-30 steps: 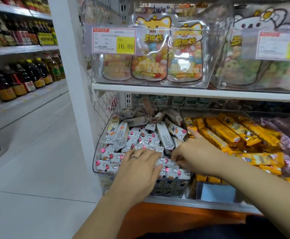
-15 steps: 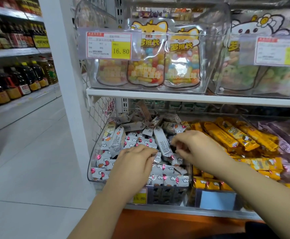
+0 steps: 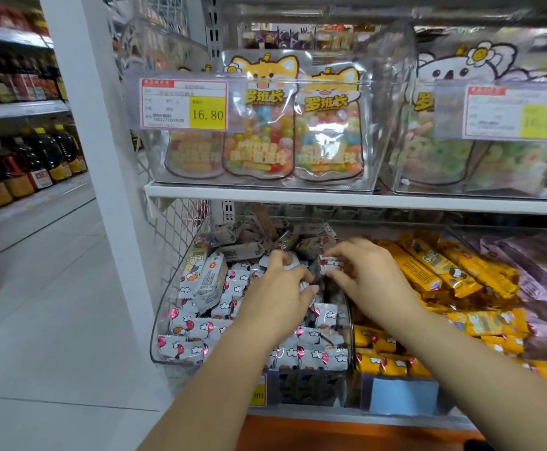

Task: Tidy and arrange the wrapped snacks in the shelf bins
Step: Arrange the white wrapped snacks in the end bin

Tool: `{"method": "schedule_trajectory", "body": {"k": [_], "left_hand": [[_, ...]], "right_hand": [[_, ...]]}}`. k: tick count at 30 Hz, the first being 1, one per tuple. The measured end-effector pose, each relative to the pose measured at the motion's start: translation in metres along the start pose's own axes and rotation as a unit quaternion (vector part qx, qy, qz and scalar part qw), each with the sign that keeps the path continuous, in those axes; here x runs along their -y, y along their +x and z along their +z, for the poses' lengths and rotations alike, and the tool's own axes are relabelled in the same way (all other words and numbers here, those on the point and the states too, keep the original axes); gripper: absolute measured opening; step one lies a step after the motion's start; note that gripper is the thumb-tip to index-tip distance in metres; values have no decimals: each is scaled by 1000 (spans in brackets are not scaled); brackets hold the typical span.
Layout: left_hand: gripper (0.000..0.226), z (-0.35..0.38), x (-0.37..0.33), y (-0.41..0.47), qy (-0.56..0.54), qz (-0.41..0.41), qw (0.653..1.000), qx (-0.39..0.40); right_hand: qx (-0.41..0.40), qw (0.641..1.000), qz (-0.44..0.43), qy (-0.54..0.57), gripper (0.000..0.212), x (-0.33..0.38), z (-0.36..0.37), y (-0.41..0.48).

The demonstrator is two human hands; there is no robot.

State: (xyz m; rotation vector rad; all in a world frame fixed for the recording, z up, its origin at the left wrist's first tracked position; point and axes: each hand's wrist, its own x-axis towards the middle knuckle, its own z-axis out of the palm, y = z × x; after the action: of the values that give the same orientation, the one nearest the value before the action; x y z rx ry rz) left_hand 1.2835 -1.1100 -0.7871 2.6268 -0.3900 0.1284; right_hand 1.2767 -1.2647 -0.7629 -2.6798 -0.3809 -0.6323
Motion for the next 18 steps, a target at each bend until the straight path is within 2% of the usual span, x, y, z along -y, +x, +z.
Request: {"method": "schedule_trajectory", "body": {"k": [3,7,10,13,18], "left_hand": [[17,-4,-7,1,-24,-25,999,-31],[9,-7,-9,-1,-157,-63,983,-69],[34,-13,-4,-1,-237,-76,967,-54],[64,-17,2,-2,-318,-71,945,-10],[80,-21,2,-5,-333,-55,941,36]], "right_hand": [[-16,1000,12,1,27,-1,0,4],[-29,999,11,11,16,-1,-5,10],[-33,999,13,37,10,0,-10,13],[-47,998,11,44,15,3,-16,15],[-39,998,8,48,20,7,-20,16]]}}
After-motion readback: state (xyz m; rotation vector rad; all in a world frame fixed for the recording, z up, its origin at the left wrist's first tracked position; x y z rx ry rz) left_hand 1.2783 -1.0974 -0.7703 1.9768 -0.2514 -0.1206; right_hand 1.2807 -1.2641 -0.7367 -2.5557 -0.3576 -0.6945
